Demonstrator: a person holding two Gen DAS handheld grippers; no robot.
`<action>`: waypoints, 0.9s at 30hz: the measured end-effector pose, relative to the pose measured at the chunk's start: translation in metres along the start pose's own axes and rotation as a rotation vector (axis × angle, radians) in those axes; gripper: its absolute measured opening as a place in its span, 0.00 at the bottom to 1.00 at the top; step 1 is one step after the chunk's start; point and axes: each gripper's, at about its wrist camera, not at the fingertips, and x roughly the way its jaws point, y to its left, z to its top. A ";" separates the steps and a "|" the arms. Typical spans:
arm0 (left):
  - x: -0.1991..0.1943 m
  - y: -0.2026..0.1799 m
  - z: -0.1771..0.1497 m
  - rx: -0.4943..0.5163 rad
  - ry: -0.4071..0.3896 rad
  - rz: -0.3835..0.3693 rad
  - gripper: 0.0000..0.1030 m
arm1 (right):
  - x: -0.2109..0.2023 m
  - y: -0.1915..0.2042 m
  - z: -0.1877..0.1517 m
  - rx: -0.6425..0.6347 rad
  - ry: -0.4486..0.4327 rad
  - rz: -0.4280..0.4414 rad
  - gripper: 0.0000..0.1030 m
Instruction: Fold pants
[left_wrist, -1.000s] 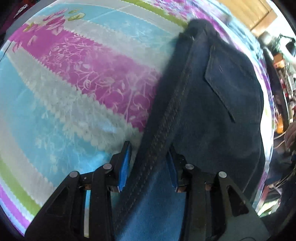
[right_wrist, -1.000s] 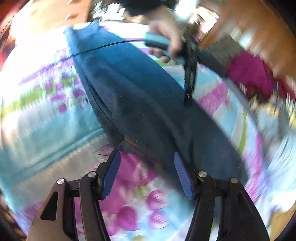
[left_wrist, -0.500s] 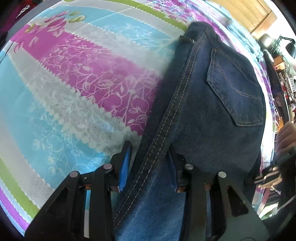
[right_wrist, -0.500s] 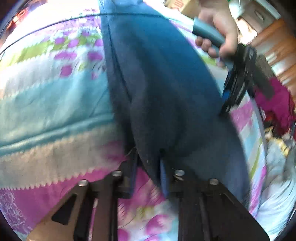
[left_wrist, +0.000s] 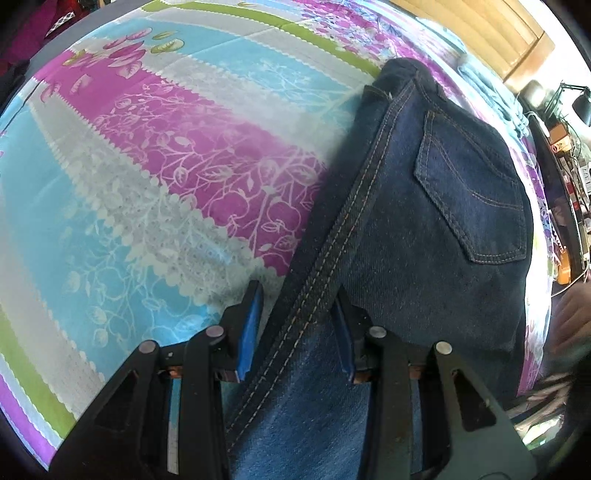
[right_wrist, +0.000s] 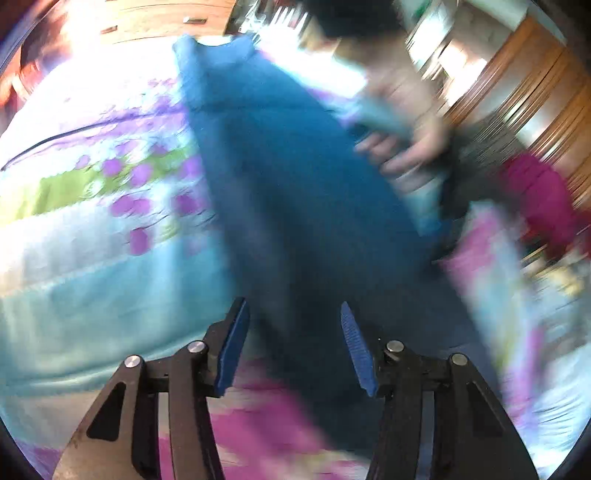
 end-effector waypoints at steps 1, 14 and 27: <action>-0.001 0.002 -0.001 0.004 0.004 -0.001 0.38 | -0.003 0.012 -0.010 -0.019 -0.023 -0.044 0.54; 0.000 -0.002 0.008 -0.014 0.017 0.015 0.39 | -0.002 -0.042 -0.072 -0.344 0.029 -0.364 0.58; -0.081 -0.034 -0.085 -0.374 -0.323 0.054 0.41 | -0.068 -0.074 -0.036 0.089 -0.023 -0.291 0.80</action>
